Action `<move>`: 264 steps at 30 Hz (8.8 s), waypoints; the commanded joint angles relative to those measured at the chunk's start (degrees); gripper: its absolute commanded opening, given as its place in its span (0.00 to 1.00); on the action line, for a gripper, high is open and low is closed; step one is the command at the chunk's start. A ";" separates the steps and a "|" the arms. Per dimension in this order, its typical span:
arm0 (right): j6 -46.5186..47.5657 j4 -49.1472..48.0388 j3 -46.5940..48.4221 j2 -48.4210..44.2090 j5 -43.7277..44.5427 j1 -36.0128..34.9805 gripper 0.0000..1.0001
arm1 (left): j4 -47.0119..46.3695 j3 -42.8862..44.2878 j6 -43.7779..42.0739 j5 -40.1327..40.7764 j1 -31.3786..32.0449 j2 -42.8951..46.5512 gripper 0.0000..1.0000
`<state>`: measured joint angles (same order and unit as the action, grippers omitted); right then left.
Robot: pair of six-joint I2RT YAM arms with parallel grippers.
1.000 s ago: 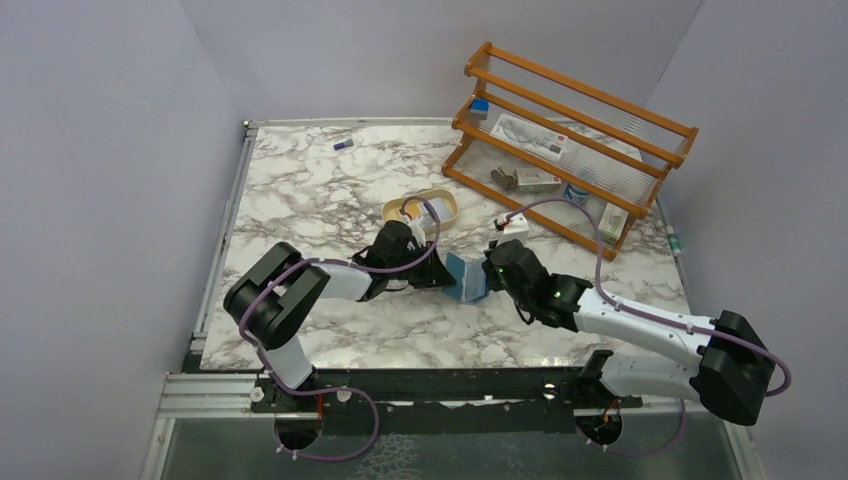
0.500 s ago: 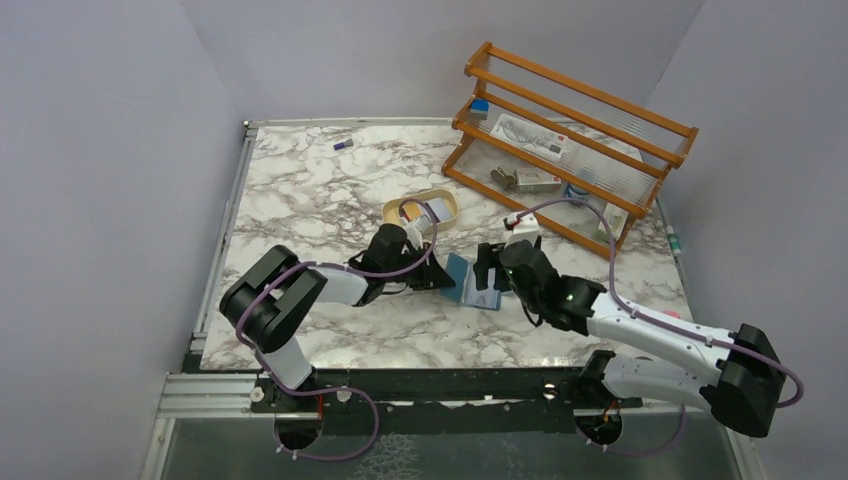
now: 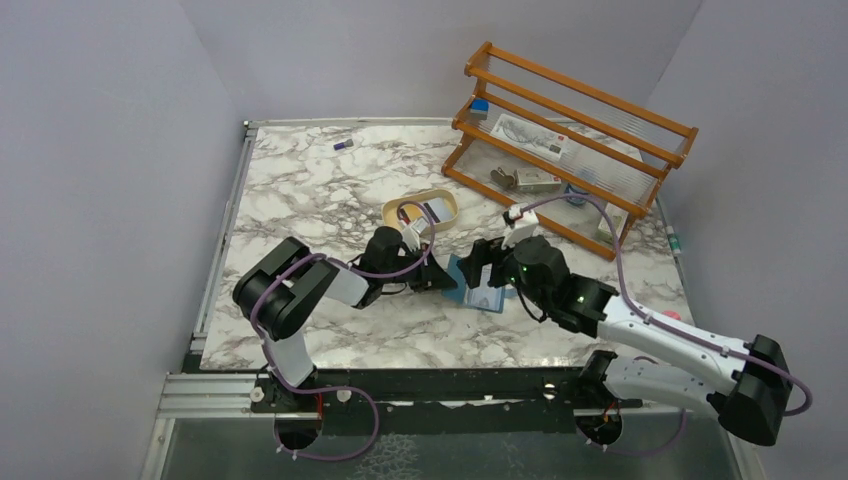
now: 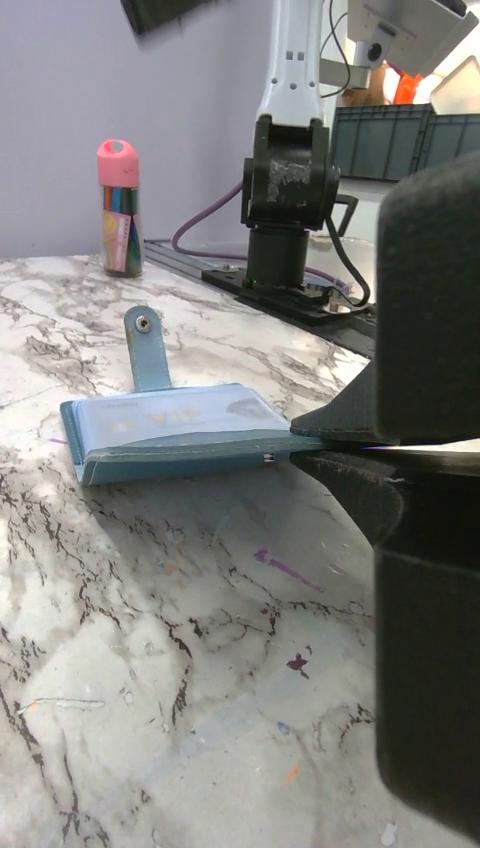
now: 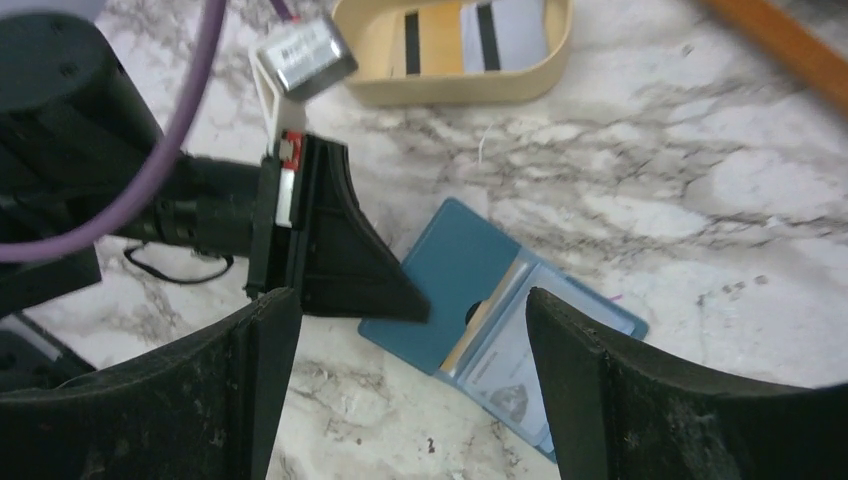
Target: Take the credit cards out of the card holder
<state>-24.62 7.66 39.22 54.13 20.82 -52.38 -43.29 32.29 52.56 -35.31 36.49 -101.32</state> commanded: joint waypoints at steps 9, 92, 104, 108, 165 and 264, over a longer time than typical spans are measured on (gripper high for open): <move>-9.66 -28.84 -15.24 4.35 -28.12 8.70 0.92 | -1.30 -4.21 -0.80 6.16 -0.02 11.42 0.00; -23.42 -87.51 -20.33 32.68 -68.95 25.22 0.82 | -8.58 -0.41 3.17 -5.79 1.62 1.32 0.00; -22.44 -88.16 -19.21 33.12 -67.74 25.26 0.82 | -15.07 -3.45 3.40 -6.96 1.56 -2.67 0.00; -20.84 -87.05 -18.40 34.65 -67.60 25.28 0.82 | -28.28 -6.03 9.08 -9.15 1.26 -7.14 0.00; -15.34 -81.68 -20.78 44.23 -69.65 16.21 0.88 | -42.07 -0.96 15.31 -23.89 -7.92 -11.42 0.00; -24.56 -79.81 -21.08 41.48 -71.27 17.39 0.82 | -58.62 -6.02 12.42 -21.73 -13.04 -10.56 0.34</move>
<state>-49.30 -70.24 16.75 95.13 -48.97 -35.03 -87.57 25.52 65.34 -58.35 23.27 -111.77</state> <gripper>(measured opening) 0.820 0.355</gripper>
